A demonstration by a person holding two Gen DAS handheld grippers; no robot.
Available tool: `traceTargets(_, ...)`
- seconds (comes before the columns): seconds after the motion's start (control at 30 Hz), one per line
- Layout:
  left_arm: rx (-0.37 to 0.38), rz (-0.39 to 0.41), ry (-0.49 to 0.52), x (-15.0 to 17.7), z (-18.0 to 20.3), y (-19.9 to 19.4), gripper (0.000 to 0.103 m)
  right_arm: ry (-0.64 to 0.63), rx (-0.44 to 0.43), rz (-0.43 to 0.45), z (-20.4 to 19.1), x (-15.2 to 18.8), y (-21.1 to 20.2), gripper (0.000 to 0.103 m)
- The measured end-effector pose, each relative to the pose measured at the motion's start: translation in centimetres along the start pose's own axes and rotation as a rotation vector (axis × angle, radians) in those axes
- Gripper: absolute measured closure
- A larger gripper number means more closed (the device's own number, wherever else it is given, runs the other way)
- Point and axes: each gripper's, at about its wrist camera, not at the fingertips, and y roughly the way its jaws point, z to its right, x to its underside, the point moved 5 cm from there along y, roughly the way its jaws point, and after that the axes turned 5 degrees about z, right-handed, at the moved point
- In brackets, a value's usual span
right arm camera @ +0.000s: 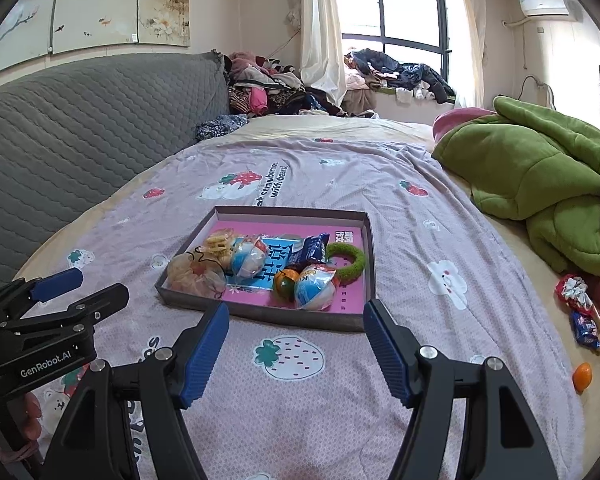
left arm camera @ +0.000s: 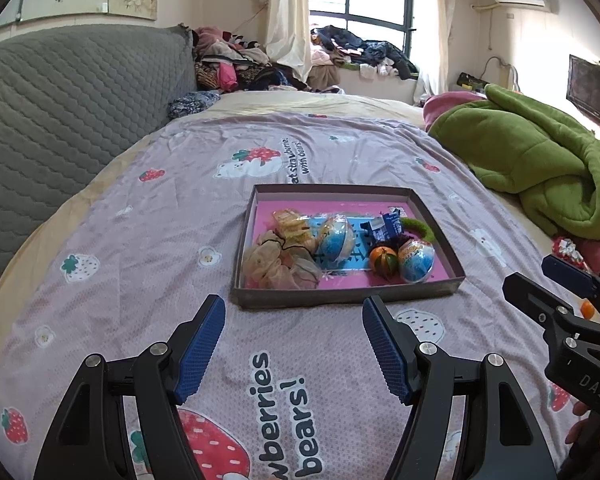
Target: Organize objects
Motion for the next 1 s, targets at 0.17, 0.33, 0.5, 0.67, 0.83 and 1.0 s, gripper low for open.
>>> traceTargets(0.17, -0.007, -0.011, 0.008, 1.1, -0.1, 0.5, 0.03, -0.008, -0.004, -0.008, -0.2, 0.8, 0.2, 0.034)
traceTargets(0.33, -0.007, -0.025, 0.004, 2.4, -0.4, 0.9, 0.03, -0.009, -0.004, -0.016, -0.5, 1.8, 0.5, 0.034)
traceTargets(0.5, -0.008, -0.023, -0.004, 3.2, -0.6, 1.0, 0.03, -0.008, 0.01, -0.029, -0.5, 2.8, 0.9, 0.034)
traceTargets(0.67, -0.007, -0.018, -0.004, 3.8, -0.6, 1.1, 0.03, -0.015, 0.016, -0.036, -0.5, 3.6, 1.2, 0.034)
traceTargets(0.83, -0.001, -0.008, -0.006, 4.5, -0.5, 1.2, 0.03, 0.0, 0.022, -0.047, -0.3, 4.5, 1.6, 0.034)
traceTargets(1.0, 0.0, -0.023, -0.006, 5.1, -0.6, 1.7, 0.03, 0.023, 0.027, -0.055, 0.3, 5.1, 1.9, 0.034)
